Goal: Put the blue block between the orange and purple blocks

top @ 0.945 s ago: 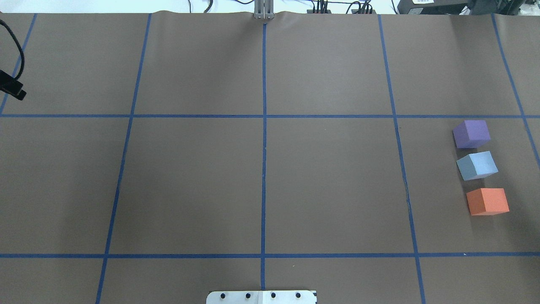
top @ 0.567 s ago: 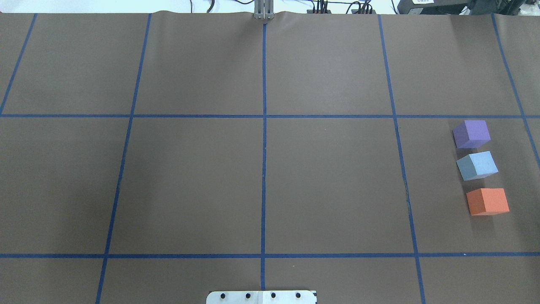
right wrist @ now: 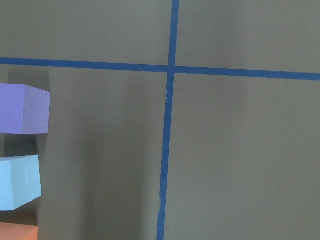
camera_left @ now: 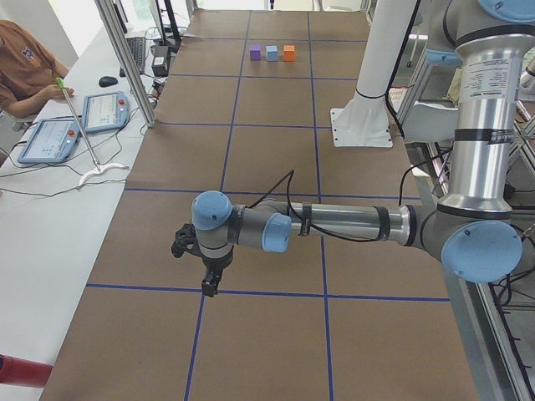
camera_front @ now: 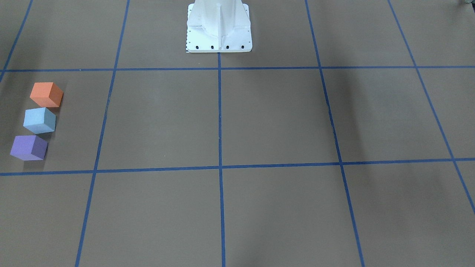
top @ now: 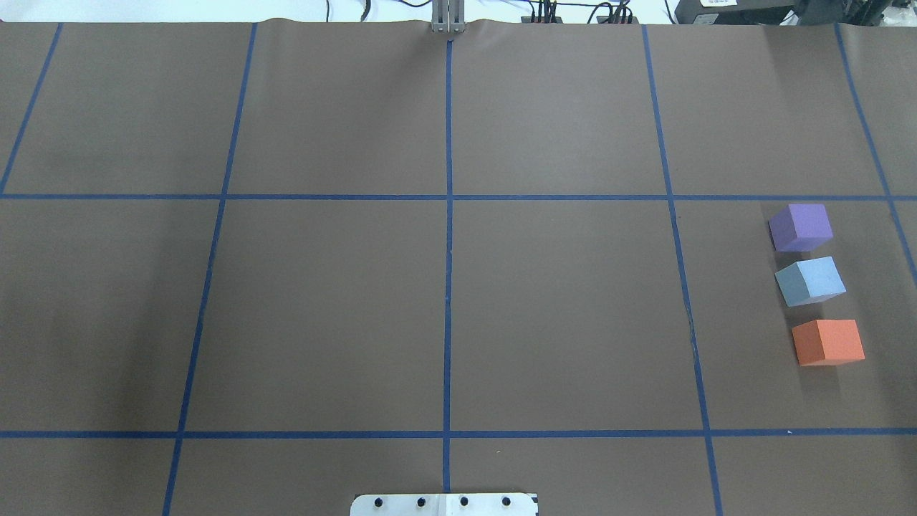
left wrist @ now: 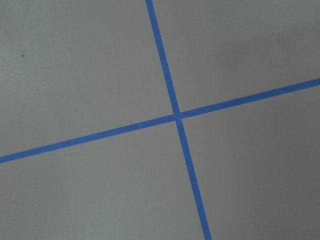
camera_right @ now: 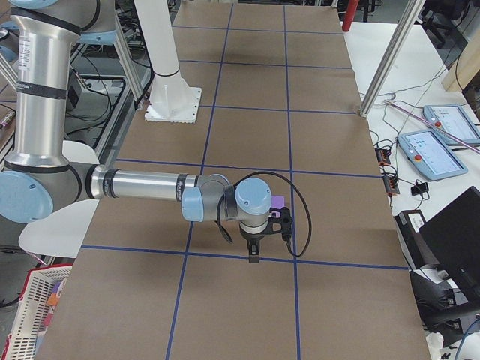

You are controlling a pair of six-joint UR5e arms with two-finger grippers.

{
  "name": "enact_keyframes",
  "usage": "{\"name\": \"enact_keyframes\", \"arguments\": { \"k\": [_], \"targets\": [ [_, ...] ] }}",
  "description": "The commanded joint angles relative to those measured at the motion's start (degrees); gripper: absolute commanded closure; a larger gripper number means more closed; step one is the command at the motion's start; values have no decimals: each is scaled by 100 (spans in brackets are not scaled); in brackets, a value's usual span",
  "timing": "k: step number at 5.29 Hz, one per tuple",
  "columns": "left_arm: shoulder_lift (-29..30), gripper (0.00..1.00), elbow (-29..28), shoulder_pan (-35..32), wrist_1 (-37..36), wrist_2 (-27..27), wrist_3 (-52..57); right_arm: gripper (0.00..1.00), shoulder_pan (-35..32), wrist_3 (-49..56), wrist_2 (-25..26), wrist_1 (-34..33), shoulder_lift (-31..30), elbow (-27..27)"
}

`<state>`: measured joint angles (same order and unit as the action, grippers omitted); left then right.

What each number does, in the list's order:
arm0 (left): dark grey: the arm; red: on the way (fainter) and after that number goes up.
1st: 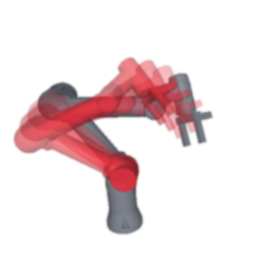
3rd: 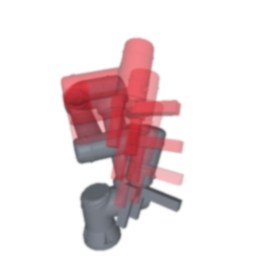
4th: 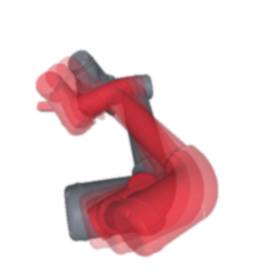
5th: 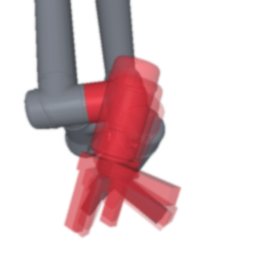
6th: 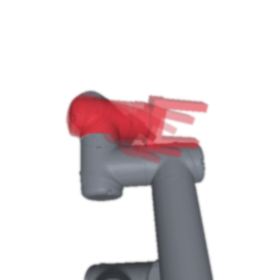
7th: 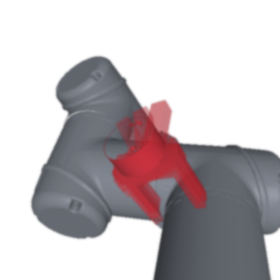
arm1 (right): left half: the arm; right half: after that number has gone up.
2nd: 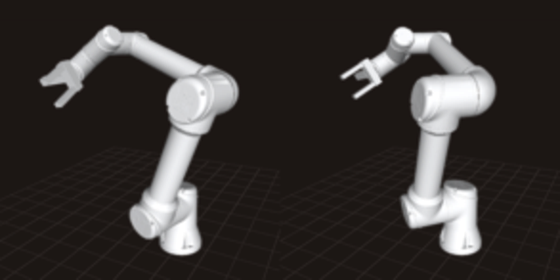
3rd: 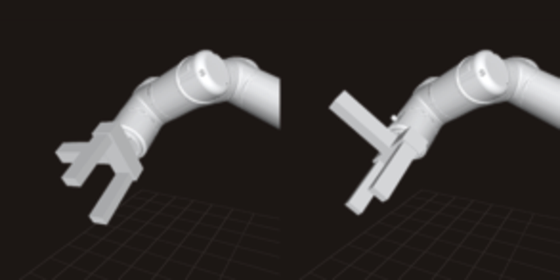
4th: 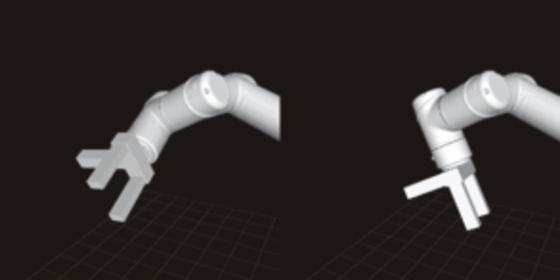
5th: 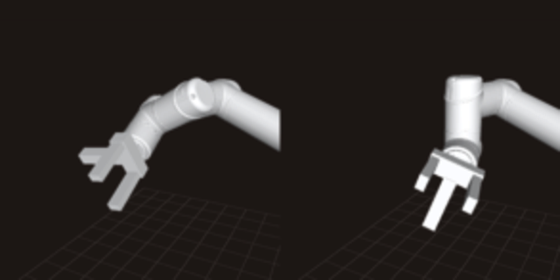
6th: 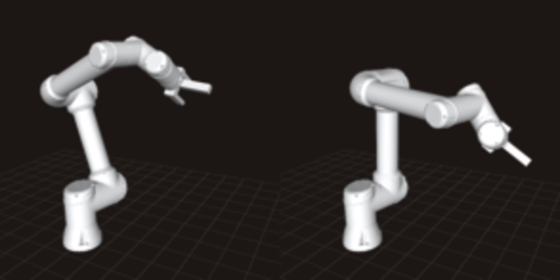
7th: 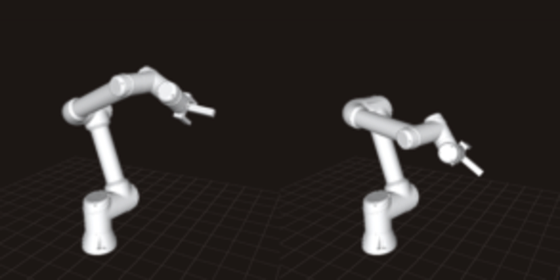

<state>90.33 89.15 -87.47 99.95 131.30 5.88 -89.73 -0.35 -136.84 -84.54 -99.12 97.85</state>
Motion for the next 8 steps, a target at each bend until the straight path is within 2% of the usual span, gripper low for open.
{"name": "enact_keyframes", "arguments": {
  "k": [1,4,5,6,8],
  "targets": [
    [-59,0,-92,-7,113,-17,-69,0,-9,-9,-18,-36,24,50],
    [-68,0,216,-7,-721,45,-43,0,0,-17,-10,-63,33,50],
    [-76,0,216,-7,-731,54,-43,0,0,-44,-1,-63,59,50],
    [-68,0,277,-7,-1010,80,-34,0,17,-618,-27,-11,138,58],
    [-68,0,339,-7,-1065,151,-16,0,26,-703,-36,7,156,67]
  ]
}}
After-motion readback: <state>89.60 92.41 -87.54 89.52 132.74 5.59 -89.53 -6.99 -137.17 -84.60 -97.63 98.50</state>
